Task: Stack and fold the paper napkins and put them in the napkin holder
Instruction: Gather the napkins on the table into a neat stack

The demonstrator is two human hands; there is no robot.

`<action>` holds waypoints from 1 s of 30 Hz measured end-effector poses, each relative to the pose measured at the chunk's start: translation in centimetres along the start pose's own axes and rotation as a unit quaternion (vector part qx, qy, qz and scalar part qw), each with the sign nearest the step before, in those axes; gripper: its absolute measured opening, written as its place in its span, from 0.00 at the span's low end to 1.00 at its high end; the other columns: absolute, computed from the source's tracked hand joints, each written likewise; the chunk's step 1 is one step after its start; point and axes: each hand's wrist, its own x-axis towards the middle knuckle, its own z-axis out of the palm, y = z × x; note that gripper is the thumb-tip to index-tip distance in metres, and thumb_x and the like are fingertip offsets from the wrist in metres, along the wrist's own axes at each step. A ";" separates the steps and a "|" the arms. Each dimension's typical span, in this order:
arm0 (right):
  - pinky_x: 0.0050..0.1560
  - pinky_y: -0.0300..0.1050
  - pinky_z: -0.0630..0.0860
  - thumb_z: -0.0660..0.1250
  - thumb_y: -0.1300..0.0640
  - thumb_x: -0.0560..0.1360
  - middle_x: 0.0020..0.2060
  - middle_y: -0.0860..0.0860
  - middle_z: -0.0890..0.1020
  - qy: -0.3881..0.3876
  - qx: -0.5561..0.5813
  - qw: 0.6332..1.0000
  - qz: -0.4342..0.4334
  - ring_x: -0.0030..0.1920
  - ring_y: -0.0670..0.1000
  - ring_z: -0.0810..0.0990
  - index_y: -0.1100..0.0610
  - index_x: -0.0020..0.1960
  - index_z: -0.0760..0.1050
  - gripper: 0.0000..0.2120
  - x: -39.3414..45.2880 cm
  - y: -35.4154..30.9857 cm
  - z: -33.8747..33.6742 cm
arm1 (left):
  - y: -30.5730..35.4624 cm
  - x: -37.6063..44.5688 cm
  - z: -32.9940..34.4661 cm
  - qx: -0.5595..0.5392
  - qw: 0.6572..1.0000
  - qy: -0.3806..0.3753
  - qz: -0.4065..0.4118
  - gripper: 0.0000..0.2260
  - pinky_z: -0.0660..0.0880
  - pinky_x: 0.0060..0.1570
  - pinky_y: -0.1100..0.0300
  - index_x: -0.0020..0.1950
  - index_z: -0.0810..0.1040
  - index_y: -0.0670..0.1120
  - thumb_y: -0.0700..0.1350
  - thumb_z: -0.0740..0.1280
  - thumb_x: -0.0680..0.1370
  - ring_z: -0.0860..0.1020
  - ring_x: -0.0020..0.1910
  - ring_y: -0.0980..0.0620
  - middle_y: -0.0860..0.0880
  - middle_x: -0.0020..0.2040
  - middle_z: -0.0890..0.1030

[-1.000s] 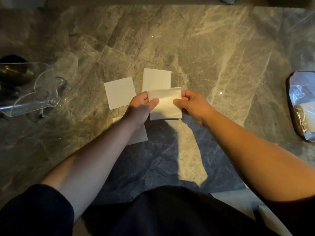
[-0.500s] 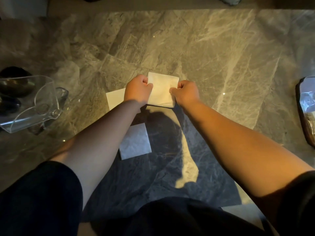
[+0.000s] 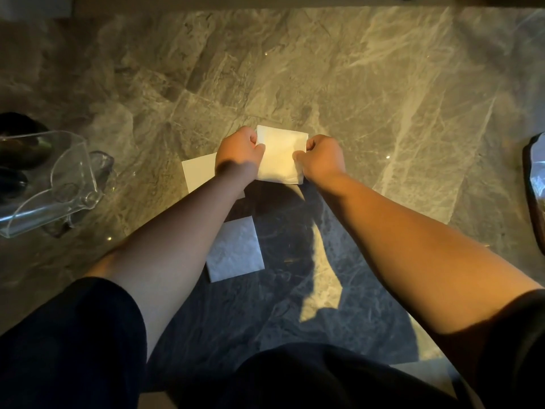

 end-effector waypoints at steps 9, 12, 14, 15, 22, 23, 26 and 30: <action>0.46 0.48 0.72 0.64 0.52 0.75 0.59 0.58 0.75 0.030 -0.096 0.991 -0.086 0.53 0.59 0.78 0.59 0.62 0.71 0.18 0.4 0.4 0.0 | -0.6 0.3 0.1 0.082 0.996 0.014 0.019 0.10 0.72 0.50 0.53 0.58 0.74 0.45 0.47 0.63 0.78 0.76 0.54 0.43 0.44 0.56 0.77; 0.57 0.53 0.74 0.64 0.55 0.76 0.62 0.59 0.74 0.030 -0.188 0.969 -0.157 0.60 0.61 0.73 0.60 0.65 0.70 0.19 1.1 -0.3 -0.1 | -0.4 0.3 0.2 0.097 0.995 0.012 0.029 0.12 0.71 0.53 0.52 0.61 0.73 0.45 0.48 0.63 0.79 0.75 0.56 0.42 0.43 0.60 0.75; 0.59 0.56 0.73 0.63 0.56 0.76 0.62 0.59 0.73 0.011 -0.254 0.951 -0.178 0.62 0.62 0.71 0.59 0.66 0.69 0.19 1.6 -0.9 0.1 | -0.3 0.2 0.3 0.109 0.993 0.011 0.031 0.13 0.71 0.53 0.52 0.62 0.72 0.45 0.48 0.63 0.79 0.75 0.57 0.42 0.43 0.61 0.75; 0.60 0.56 0.73 0.62 0.58 0.76 0.62 0.59 0.73 0.001 -0.278 0.943 -0.181 0.62 0.62 0.70 0.59 0.66 0.69 0.19 1.8 -1.2 0.2 | -0.3 0.1 0.3 0.112 0.993 0.010 0.031 0.13 0.71 0.53 0.52 0.62 0.72 0.45 0.48 0.62 0.80 0.75 0.57 0.42 0.43 0.61 0.75; 0.53 0.51 0.75 0.65 0.63 0.71 0.59 0.59 0.75 -0.081 -0.315 0.939 -0.108 0.58 0.62 0.75 0.58 0.55 0.77 0.13 2.9 -3.3 -0.6 | -0.6 -0.2 0.1 0.100 0.993 0.000 0.059 0.14 0.71 0.53 0.51 0.62 0.72 0.45 0.49 0.63 0.79 0.75 0.57 0.41 0.42 0.61 0.75; 0.51 0.49 0.74 0.66 0.62 0.70 0.58 0.58 0.76 -0.087 -0.312 0.939 -0.112 0.57 0.62 0.76 0.57 0.51 0.77 0.10 2.9 -3.4 -0.8 | -0.6 -0.3 0.0 0.097 0.994 -0.003 0.057 0.15 0.72 0.54 0.51 0.63 0.72 0.45 0.49 0.63 0.79 0.75 0.57 0.41 0.43 0.61 0.74; 0.43 0.45 0.69 0.66 0.62 0.70 0.50 0.58 0.78 -0.103 -0.262 0.948 -0.148 0.51 0.60 0.78 0.56 0.44 0.75 0.04 2.8 -3.0 -1.8 | -0.5 -0.4 -0.2 0.071 0.996 -0.021 0.042 0.17 0.72 0.57 0.51 0.64 0.71 0.47 0.51 0.65 0.77 0.74 0.58 0.42 0.44 0.62 0.73; 0.36 0.40 0.68 0.66 0.64 0.72 0.42 0.55 0.78 -0.137 -0.146 0.959 -0.200 0.43 0.53 0.75 0.63 0.49 0.77 0.07 1.8 -2.1 -3.9 | -0.6 -0.6 -0.6 -0.027 0.994 -0.065 0.087 0.21 0.71 0.61 0.52 0.68 0.70 0.50 0.52 0.65 0.76 0.74 0.59 0.47 0.48 0.63 0.76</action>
